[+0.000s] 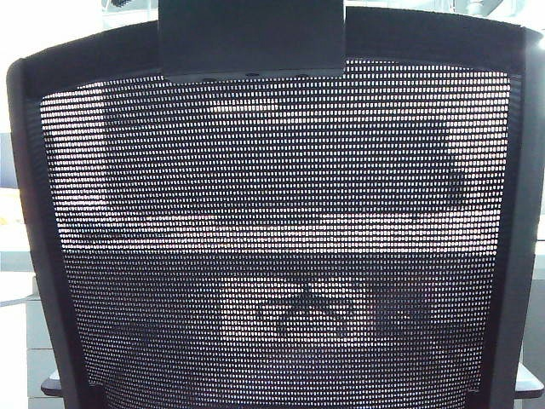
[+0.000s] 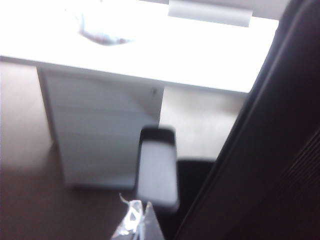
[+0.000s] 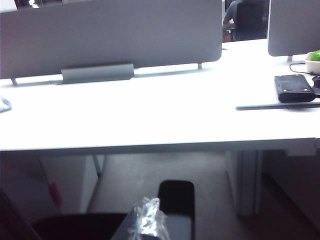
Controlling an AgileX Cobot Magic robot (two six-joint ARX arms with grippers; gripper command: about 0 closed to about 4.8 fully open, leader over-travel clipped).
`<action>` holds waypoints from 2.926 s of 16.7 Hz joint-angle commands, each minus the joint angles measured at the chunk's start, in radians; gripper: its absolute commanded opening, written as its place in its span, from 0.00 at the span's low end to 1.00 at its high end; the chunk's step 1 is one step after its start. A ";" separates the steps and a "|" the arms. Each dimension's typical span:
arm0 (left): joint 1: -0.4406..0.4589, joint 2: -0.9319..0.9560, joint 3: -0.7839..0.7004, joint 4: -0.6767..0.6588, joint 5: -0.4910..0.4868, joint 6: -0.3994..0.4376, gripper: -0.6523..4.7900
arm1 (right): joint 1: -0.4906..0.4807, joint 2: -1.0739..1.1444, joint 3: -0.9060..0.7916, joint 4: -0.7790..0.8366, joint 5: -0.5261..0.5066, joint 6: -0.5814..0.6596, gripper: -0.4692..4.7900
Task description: Push the black chair under the table.
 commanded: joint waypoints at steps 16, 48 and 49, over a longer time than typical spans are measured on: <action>0.000 0.006 0.335 -0.032 0.594 -0.403 0.11 | 0.006 0.143 0.533 -0.329 -0.318 0.346 0.08; -0.785 0.336 0.297 -0.014 -0.451 -0.346 0.11 | 1.289 0.411 0.479 -0.273 0.952 0.349 0.08; -0.784 0.336 0.278 -0.012 -0.496 -0.344 0.11 | 1.285 0.410 0.467 -0.271 0.963 0.364 0.08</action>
